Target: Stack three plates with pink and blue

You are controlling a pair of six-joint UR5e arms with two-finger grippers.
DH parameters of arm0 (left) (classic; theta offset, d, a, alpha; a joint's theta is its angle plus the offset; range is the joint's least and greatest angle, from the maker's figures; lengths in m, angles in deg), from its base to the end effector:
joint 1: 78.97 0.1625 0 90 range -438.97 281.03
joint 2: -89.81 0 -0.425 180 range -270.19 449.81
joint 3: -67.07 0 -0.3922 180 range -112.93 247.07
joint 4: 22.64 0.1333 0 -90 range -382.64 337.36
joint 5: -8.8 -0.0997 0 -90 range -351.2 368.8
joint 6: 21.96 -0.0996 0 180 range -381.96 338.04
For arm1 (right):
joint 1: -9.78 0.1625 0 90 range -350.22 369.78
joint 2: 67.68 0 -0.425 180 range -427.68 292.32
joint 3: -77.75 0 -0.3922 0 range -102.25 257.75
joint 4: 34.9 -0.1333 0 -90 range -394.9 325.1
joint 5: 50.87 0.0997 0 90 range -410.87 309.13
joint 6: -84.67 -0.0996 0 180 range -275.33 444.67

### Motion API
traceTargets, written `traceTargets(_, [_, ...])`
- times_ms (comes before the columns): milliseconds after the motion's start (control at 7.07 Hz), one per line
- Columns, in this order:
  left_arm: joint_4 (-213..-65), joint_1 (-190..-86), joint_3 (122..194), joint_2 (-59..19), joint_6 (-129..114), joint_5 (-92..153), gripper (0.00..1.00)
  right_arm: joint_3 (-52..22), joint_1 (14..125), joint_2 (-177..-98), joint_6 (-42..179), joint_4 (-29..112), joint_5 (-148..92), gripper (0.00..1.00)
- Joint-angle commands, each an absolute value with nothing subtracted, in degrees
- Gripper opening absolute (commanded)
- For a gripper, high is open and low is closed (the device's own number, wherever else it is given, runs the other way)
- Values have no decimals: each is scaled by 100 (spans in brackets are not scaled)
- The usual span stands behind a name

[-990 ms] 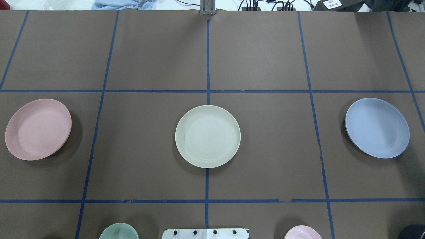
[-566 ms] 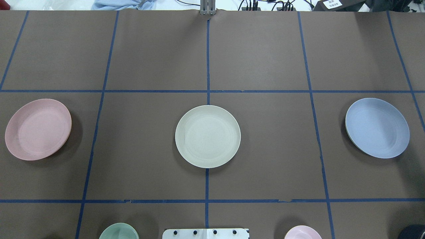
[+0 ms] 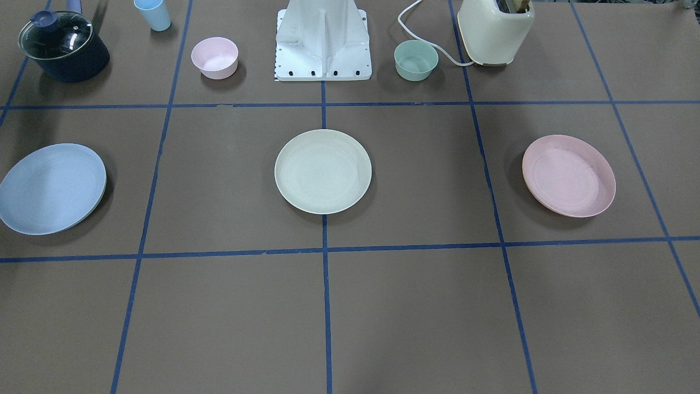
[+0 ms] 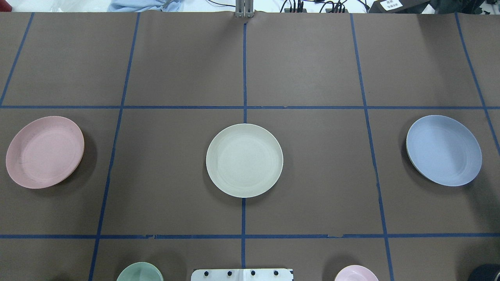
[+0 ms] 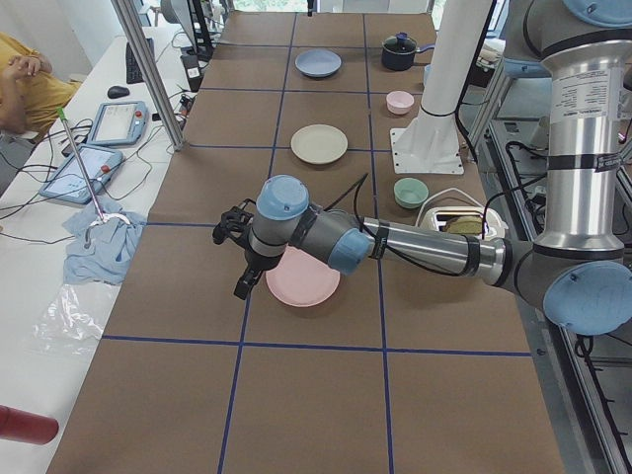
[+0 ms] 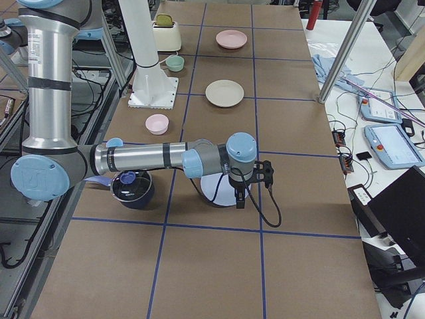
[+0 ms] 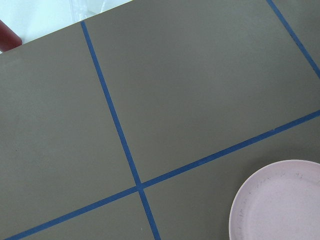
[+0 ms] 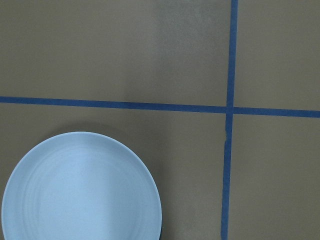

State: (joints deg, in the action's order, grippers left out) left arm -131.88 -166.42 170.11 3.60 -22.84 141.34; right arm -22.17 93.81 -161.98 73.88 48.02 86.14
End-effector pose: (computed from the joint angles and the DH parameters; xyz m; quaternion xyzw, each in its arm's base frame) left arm -0.0445 -0.4841 0.5405 0.2242 0.3549 0.1163 0.9002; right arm 0.0112 -0.4744 0.5922 0.0426 -0.4069 -0.0057 0.9124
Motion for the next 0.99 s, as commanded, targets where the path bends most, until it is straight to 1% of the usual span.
traceTargets(0, [-13188,-16642,17034,377,-2284,14125,100,-2209,9224,-16207,7438,4799,8606,100])
traceTargets(141, [-13197,-16633,17016,377,-2284,14125,100,-2235,9065,-16207,7404,4764,8598,100])
traceTargets(566, [-13206,-16633,17016,377,-2310,14187,100,-2192,8897,-16233,7316,4079,8606,100])
traceTargets(848, [-13215,-16563,16867,447,-2311,14196,100,-2183,8774,-16225,7307,4078,8571,100])
